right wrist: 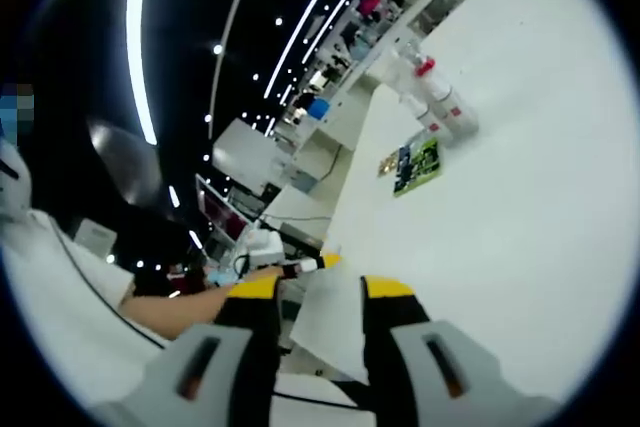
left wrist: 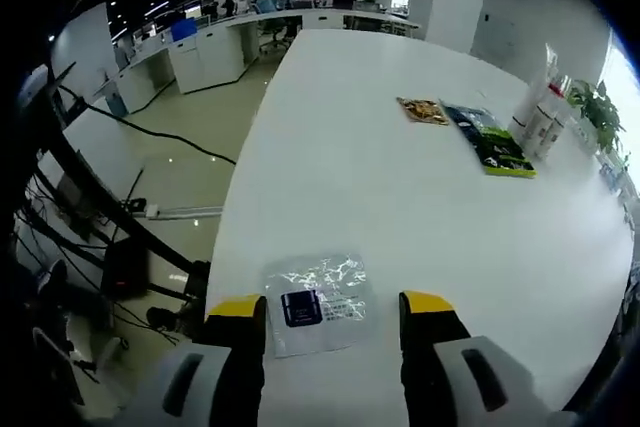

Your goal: Arrange the skincare products in the storage area until every visible bottle or jar stands upright without overlapping.

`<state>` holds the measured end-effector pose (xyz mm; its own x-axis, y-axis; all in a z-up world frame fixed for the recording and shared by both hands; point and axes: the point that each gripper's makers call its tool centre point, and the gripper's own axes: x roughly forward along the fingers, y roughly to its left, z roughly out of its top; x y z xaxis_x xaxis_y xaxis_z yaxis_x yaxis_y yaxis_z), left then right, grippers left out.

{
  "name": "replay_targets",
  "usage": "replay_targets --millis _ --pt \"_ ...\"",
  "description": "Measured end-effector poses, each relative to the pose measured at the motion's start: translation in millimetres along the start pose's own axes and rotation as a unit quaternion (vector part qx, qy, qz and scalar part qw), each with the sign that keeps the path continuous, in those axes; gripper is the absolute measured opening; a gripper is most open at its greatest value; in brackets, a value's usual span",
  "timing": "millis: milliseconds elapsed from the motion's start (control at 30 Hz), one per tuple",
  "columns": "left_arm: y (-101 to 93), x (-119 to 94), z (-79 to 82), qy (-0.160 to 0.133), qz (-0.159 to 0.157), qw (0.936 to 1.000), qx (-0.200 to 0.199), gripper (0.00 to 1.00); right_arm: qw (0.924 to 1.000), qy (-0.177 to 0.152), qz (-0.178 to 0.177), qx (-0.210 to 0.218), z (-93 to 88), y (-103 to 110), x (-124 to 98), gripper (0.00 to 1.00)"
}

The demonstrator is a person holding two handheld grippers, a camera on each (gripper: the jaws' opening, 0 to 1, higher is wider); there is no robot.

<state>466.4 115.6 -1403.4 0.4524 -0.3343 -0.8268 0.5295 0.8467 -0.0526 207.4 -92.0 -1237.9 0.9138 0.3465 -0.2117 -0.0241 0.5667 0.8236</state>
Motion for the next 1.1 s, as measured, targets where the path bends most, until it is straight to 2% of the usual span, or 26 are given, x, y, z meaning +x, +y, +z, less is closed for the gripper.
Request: replay_targets --millis 100,167,200,367,533,667,900,1100 --pt "1.6 1.7 3.6 -0.014 0.007 0.9998 0.009 0.51 1.0 -0.002 -0.004 -0.005 0.8 -1.3 -3.9 0.3" --pt "2.2 1.0 4.5 -0.02 0.011 0.9997 0.001 0.46 1.0 -0.007 -0.006 -0.004 1.0 -3.6 -6.9 0.3" --pt "-3.0 -0.2 2.5 -0.018 -0.001 0.9998 0.001 0.43 0.9999 -0.008 -0.008 -0.002 1.0 -4.8 -8.2 0.3" --pt "-4.9 -5.6 1.3 -0.017 0.001 0.9998 0.0 0.43 0.9999 -0.011 -0.012 0.002 -0.9 -7.5 -11.5 0.29" --pt "-13.6 -10.3 5.1 -0.021 -0.027 0.9988 -0.035 0.43 0.9999 -0.007 -0.011 0.003 -1.6 -8.5 -9.9 0.29" --pt "-20.3 -15.3 12.4 -0.033 -0.041 0.9978 -0.04 0.43 1.0 -0.002 -0.007 0.001 -1.5 -7.1 -4.1 0.29" --pt "-41.6 -28.5 29.3 -0.063 -0.076 0.9948 -0.024 0.41 1.0 0.0 0.006 0.001 1.0 -5.0 10.8 0.29" --pt "-59.3 -38.2 32.1 -0.071 -0.099 0.9925 -0.013 0.41 0.9997 0.01 0.021 -0.005 2.2 0.4 27.5 0.29"
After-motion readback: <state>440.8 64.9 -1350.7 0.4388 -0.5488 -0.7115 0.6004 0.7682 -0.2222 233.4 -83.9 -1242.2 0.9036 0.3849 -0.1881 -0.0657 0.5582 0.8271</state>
